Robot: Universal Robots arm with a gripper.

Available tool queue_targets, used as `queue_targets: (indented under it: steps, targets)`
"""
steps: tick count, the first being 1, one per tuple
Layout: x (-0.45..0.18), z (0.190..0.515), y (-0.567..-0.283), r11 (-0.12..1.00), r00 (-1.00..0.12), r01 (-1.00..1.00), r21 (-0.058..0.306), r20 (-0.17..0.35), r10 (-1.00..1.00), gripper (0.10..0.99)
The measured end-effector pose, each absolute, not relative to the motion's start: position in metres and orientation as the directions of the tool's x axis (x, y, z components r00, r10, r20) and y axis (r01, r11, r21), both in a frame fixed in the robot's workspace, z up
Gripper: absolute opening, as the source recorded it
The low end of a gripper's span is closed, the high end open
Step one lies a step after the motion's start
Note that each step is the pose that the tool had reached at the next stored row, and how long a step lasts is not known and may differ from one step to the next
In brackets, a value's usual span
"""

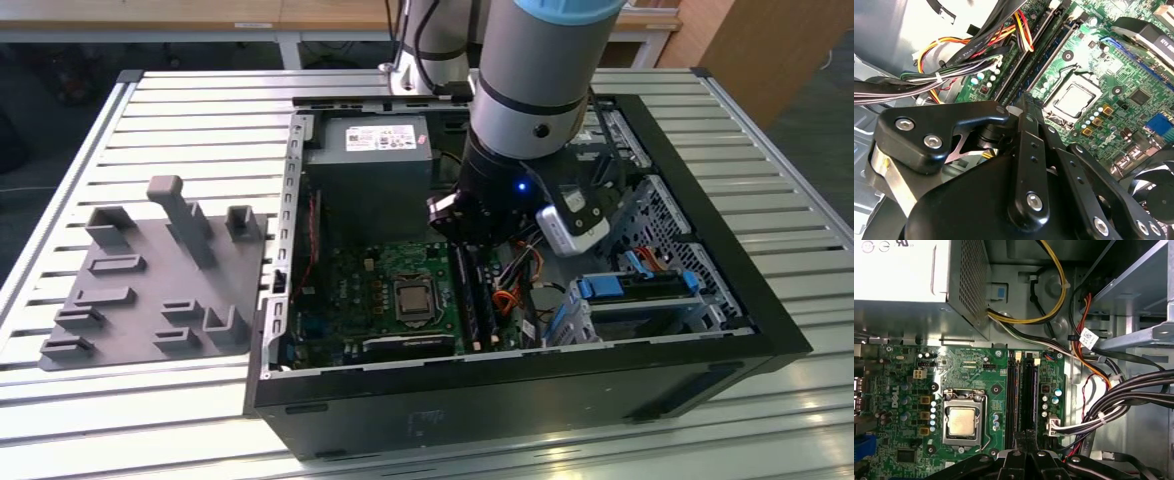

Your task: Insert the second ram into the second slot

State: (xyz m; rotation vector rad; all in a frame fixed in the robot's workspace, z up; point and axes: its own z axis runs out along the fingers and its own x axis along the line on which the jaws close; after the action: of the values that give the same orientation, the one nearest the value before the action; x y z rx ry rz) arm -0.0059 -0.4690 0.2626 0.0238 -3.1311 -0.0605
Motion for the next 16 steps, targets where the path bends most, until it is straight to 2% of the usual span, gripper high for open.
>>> queue_targets:
  steps: [16]
  targets:
    - [-0.0059,0.2568,-0.469,0.999,-1.0,-0.015,0.038,0.009,-0.015,0.106]
